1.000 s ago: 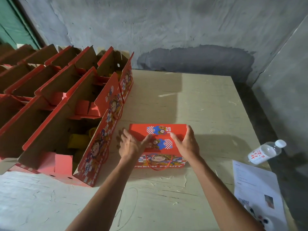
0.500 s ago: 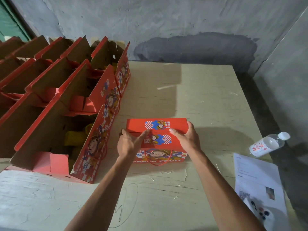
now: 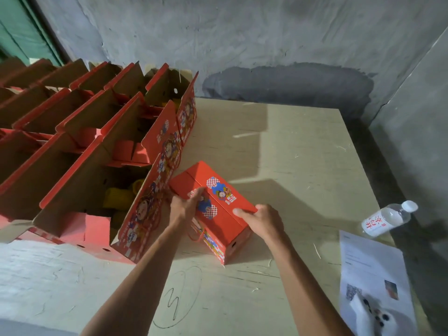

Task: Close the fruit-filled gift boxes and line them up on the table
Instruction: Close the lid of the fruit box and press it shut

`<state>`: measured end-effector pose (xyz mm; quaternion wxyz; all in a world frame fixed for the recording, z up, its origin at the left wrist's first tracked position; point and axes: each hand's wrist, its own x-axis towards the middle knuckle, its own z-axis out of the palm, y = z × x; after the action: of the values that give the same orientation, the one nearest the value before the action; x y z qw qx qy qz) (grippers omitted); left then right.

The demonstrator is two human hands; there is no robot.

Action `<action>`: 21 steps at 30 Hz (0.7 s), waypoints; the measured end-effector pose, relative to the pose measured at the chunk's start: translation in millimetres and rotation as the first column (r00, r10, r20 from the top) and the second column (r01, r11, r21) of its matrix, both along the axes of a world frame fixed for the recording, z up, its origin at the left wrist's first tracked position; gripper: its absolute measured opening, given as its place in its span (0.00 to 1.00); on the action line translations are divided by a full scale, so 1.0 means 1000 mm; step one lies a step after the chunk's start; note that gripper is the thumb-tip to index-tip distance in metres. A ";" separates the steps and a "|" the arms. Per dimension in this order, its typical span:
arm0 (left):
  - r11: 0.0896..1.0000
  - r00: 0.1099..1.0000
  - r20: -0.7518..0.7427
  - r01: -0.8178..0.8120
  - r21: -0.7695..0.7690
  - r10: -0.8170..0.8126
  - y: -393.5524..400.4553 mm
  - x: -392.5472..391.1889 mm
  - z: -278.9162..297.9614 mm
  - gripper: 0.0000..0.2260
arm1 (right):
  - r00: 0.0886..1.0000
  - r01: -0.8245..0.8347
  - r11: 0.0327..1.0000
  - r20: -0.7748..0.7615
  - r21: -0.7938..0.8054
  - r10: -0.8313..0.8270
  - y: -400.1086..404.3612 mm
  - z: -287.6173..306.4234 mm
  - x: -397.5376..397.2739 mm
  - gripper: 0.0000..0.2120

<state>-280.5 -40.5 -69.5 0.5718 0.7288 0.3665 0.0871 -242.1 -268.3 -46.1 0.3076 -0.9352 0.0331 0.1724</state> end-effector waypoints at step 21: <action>0.990 0.992 -0.056 0.120 0.069 -0.116 0.020 -0.049 0.040 0.13 | 0.992 0.116 0.830 -0.105 0.546 -0.069 0.049 -0.001 -0.002 0.07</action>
<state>-329.5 -20.9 -30.0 0.5393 0.7715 0.3343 0.0474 -244.2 -218.8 -46.9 0.5702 -0.7965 0.0398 0.1972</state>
